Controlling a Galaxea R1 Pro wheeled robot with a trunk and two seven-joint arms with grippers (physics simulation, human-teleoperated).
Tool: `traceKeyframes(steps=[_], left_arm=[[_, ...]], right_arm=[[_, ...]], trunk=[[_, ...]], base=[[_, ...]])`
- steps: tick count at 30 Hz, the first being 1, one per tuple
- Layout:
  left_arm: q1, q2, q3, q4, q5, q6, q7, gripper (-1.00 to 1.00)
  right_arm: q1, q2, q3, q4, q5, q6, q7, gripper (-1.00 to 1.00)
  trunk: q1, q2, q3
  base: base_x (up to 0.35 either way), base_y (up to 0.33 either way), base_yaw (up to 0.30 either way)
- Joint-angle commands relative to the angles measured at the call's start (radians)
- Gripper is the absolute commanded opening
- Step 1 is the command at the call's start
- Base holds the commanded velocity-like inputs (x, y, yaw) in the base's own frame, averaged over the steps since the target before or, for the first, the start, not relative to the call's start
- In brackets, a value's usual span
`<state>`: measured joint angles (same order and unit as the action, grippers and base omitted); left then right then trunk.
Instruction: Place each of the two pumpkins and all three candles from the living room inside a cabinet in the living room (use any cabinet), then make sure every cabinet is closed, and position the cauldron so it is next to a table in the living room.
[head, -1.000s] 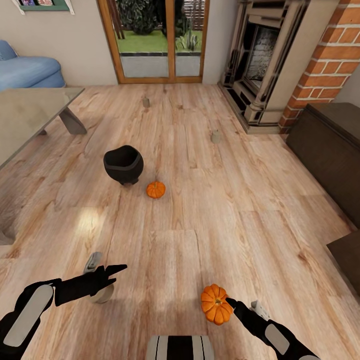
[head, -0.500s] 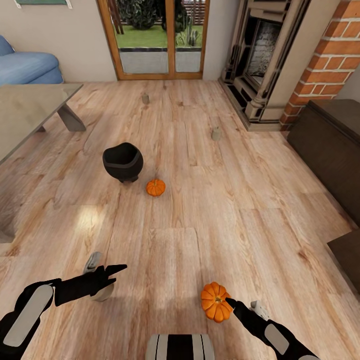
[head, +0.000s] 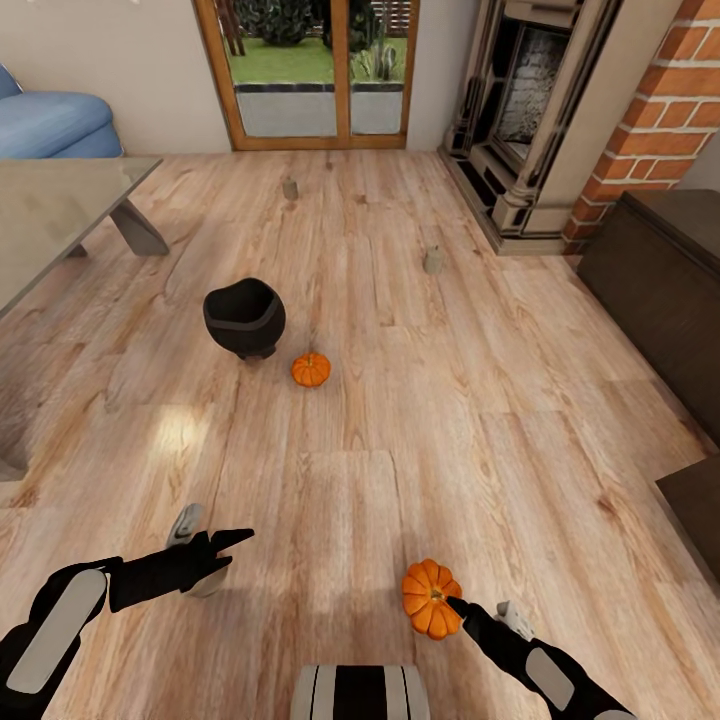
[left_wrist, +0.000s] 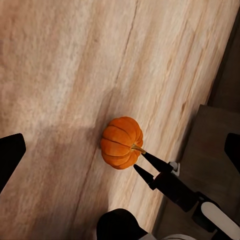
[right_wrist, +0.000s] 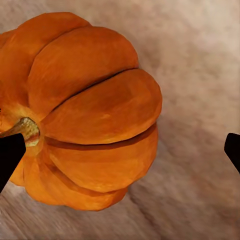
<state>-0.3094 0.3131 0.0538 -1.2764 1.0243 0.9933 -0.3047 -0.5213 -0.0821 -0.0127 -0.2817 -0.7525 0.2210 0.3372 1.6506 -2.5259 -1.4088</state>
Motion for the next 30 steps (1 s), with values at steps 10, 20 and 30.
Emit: traceKeyframes(steps=[10, 20, 30], left_arm=[[0.000, -0.001, 0.000, 0.000, -0.007, 0.004, -0.008, 1.00], [0.000, -0.002, 0.000, 0.000, -0.007, 0.004, -0.008, 1.00], [0.000, -0.002, 0.000, 0.000, -0.008, 0.004, -0.008, 1.00]], right_arm=[[0.000, -0.001, 0.002, -0.029, -0.008, 0.003, 0.023, 1.00], [0.000, -0.001, 0.002, -0.031, -0.007, 0.004, 0.043, 1.00], [0.001, -0.001, 0.002, -0.031, -0.007, 0.004, 0.043, 1.00]], trunk=[[0.001, -0.001, -0.008], [0.001, -0.001, -0.012], [0.004, -0.002, -0.035]], base=[[0.000, 0.000, 0.000], [0.000, 0.000, 0.000], [0.000, 0.000, 0.000]])
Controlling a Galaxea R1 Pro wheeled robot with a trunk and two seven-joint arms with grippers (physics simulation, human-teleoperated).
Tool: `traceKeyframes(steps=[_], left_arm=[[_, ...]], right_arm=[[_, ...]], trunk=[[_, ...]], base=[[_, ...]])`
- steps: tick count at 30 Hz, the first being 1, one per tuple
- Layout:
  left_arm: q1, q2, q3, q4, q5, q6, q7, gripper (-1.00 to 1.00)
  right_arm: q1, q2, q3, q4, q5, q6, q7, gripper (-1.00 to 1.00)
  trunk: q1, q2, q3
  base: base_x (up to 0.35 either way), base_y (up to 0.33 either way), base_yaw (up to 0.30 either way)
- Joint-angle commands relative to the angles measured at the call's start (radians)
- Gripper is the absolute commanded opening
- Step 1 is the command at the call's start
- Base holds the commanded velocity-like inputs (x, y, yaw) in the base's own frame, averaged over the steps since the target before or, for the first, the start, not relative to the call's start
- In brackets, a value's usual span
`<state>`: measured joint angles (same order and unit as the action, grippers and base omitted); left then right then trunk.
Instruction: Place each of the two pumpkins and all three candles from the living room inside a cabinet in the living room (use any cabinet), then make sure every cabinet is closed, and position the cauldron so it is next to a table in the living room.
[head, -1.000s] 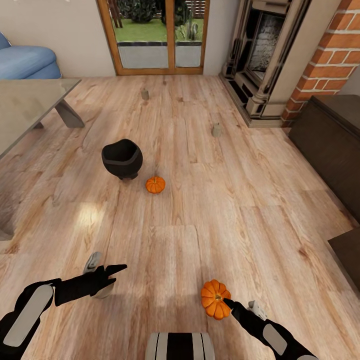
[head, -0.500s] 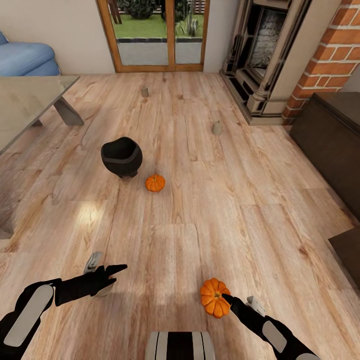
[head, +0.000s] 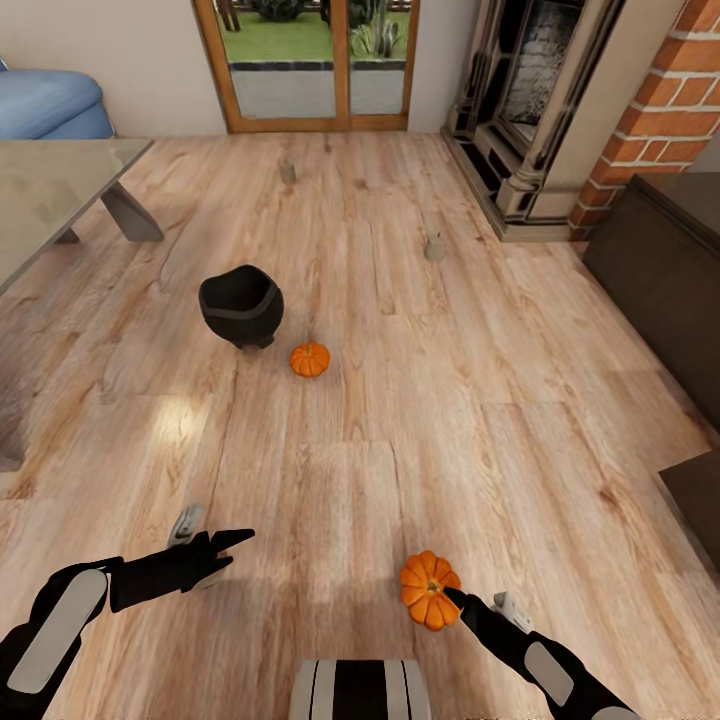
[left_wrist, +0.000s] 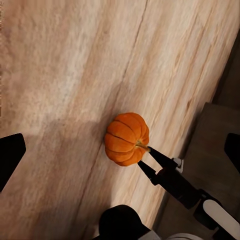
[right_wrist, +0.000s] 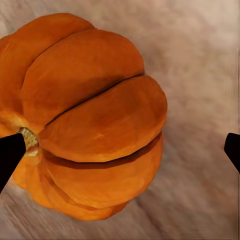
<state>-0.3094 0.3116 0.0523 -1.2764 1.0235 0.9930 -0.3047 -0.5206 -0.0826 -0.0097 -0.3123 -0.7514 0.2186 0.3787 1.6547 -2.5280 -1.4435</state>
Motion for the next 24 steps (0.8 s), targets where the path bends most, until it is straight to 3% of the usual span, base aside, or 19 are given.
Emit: traceKeyframes(steps=[1, 4, 14, 19, 24], left_arm=[[0.000, 0.000, 0.001, 0.000, -0.007, 0.004, -0.008, 1.00], [0.000, 0.000, 0.001, 0.000, -0.007, 0.004, -0.008, 1.00], [0.000, 0.000, 0.001, 0.000, -0.007, 0.004, -0.008, 1.00], [0.000, 0.000, 0.001, 0.000, -0.007, 0.004, -0.008, 1.00], [0.000, 0.000, 0.001, 0.000, -0.007, 0.004, -0.008, 1.00]], right_arm=[[0.000, 0.000, -0.001, -0.001, -0.008, 0.007, 0.002, 1.00], [-0.001, 0.000, -0.001, -0.001, -0.008, 0.007, 0.002, 1.00], [-0.001, 0.001, 0.000, -0.005, -0.008, 0.008, 0.001, 1.00], [-0.001, 0.026, 0.013, -0.021, -0.008, 0.009, -0.004, 1.00], [-0.001, 0.035, 0.016, -0.023, -0.008, 0.008, -0.006, 1.00]], trunk=[[0.000, 0.000, -0.005], [0.002, -0.001, -0.016], [0.002, -0.001, -0.016], [0.002, -0.001, -0.016], [0.002, -0.001, -0.020]], base=[[0.000, 0.000, 0.000], [0.000, 0.000, 0.000], [0.000, 0.000, 0.000], [0.000, 0.000, 0.000], [0.000, 0.000, 0.000]])
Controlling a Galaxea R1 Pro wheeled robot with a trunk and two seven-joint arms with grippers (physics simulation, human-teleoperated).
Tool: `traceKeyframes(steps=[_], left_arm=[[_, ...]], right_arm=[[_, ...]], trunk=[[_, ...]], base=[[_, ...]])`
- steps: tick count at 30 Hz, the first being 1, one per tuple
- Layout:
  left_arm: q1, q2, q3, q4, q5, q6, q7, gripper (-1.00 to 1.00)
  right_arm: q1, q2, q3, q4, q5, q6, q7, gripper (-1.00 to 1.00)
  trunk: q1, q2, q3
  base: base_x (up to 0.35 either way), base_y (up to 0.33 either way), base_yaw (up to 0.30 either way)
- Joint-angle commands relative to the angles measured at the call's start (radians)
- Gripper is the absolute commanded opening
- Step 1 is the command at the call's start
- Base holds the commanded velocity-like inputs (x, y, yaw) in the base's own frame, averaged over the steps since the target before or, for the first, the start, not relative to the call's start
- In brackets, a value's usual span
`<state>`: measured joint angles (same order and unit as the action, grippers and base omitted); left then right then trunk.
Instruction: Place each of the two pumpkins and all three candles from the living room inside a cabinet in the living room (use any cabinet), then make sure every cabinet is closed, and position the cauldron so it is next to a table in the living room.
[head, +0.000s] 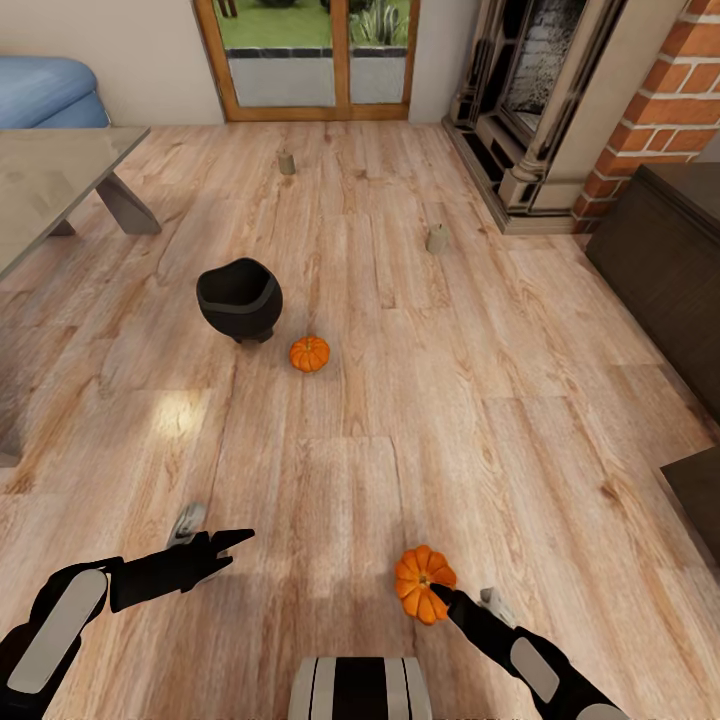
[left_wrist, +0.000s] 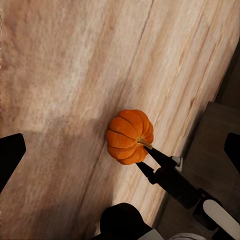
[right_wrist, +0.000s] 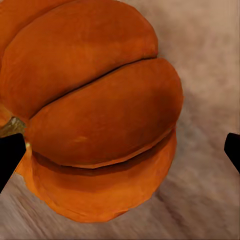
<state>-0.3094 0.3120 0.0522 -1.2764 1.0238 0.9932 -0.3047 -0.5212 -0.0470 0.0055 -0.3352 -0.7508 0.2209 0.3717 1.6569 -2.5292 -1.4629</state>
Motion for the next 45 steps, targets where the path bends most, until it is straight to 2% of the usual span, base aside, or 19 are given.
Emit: traceKeyframes(steps=[1, 41, 45], left_arm=[[0.000, 0.000, 0.001, 0.000, -0.007, 0.004, -0.008, 1.00], [0.000, -0.001, 0.001, 0.000, -0.007, 0.004, -0.009, 1.00], [0.000, -0.001, 0.001, 0.000, -0.007, 0.004, -0.009, 1.00]], right_arm=[[0.000, 0.000, 0.001, -0.001, -0.008, 0.006, 0.001, 1.00], [0.000, 0.009, 0.002, -0.015, -0.008, 0.008, -0.005, 1.00], [0.000, 0.009, 0.002, -0.015, -0.008, 0.008, -0.005, 1.00]], trunk=[[0.000, 0.000, -0.005], [0.001, -0.001, -0.008], [0.002, -0.001, -0.020]], base=[[0.000, 0.000, 0.000], [0.000, 0.000, 0.000], [0.000, 0.000, 0.000]])
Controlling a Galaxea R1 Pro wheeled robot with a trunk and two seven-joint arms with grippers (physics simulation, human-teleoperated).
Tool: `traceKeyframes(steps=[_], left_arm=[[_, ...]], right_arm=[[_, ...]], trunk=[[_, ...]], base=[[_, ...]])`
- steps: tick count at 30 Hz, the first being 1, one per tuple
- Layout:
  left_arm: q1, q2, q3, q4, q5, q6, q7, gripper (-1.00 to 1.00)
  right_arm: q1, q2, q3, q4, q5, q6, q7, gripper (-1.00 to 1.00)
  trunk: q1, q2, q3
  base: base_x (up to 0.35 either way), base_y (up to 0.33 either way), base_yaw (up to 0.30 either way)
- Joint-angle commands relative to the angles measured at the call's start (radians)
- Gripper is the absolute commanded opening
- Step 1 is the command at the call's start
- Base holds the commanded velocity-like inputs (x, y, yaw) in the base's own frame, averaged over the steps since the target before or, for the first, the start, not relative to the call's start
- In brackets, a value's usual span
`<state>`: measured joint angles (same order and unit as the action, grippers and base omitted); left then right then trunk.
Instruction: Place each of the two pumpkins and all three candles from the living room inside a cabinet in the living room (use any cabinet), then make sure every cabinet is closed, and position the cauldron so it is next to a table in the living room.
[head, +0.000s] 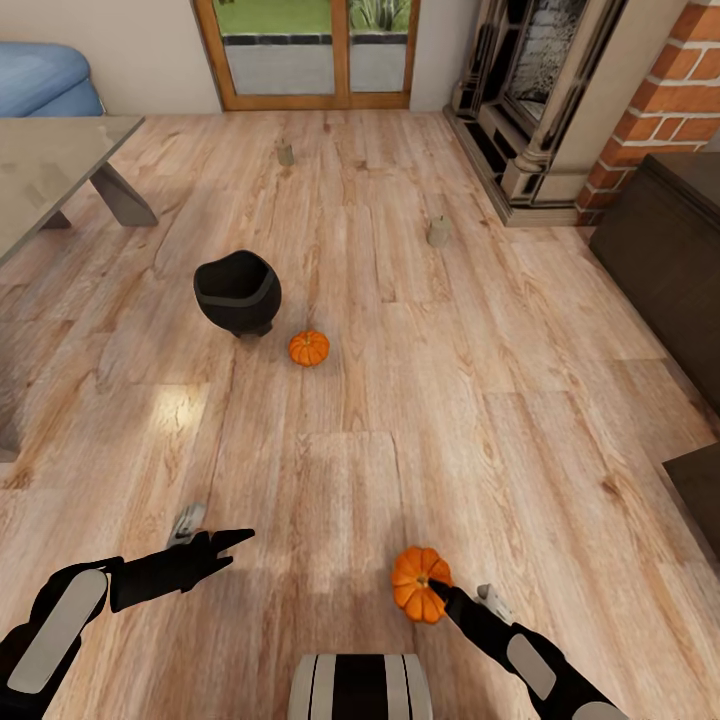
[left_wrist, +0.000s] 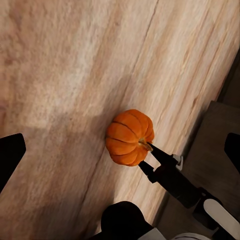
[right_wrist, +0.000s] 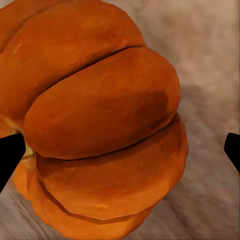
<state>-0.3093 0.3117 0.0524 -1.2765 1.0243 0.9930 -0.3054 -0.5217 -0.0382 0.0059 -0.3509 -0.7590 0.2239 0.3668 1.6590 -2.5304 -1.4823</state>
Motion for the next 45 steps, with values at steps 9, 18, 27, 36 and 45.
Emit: traceKeyframes(steps=[9, 18, 27, 36, 45], left_arm=[[-0.001, 0.000, 0.001, 0.000, -0.007, 0.004, -0.008, 1.00], [-0.001, 0.000, 0.001, 0.000, -0.008, 0.004, -0.008, 1.00], [-0.001, 0.000, 0.001, 0.000, -0.007, 0.004, -0.008, 1.00], [-0.001, 0.000, 0.001, 0.000, -0.008, 0.004, -0.008, 1.00], [-0.001, 0.000, 0.001, 0.000, -0.007, 0.004, -0.008, 1.00]], right_arm=[[0.000, 0.000, 0.003, 0.000, 0.000, 0.005, 0.000, 1.00], [-0.009, 0.009, 0.035, 0.000, 0.000, 0.005, -0.002, 1.00], [-0.009, 0.014, 0.037, 0.000, 0.000, 0.005, -0.004, 1.00], [-0.009, 0.014, 0.037, 0.000, 0.000, 0.005, -0.005, 1.00], [-0.009, 0.014, 0.037, 0.000, 0.000, 0.005, -0.005, 1.00]], trunk=[[0.000, 0.000, -0.001], [0.000, 0.000, -0.001], [0.000, 0.000, -0.001], [0.000, 0.000, -0.001], [0.000, 0.000, -0.001]], base=[[0.000, 0.000, 0.000], [0.000, 0.000, 0.000], [0.000, 0.000, 0.000], [0.000, 0.000, 0.000], [0.000, 0.037, 0.000]])
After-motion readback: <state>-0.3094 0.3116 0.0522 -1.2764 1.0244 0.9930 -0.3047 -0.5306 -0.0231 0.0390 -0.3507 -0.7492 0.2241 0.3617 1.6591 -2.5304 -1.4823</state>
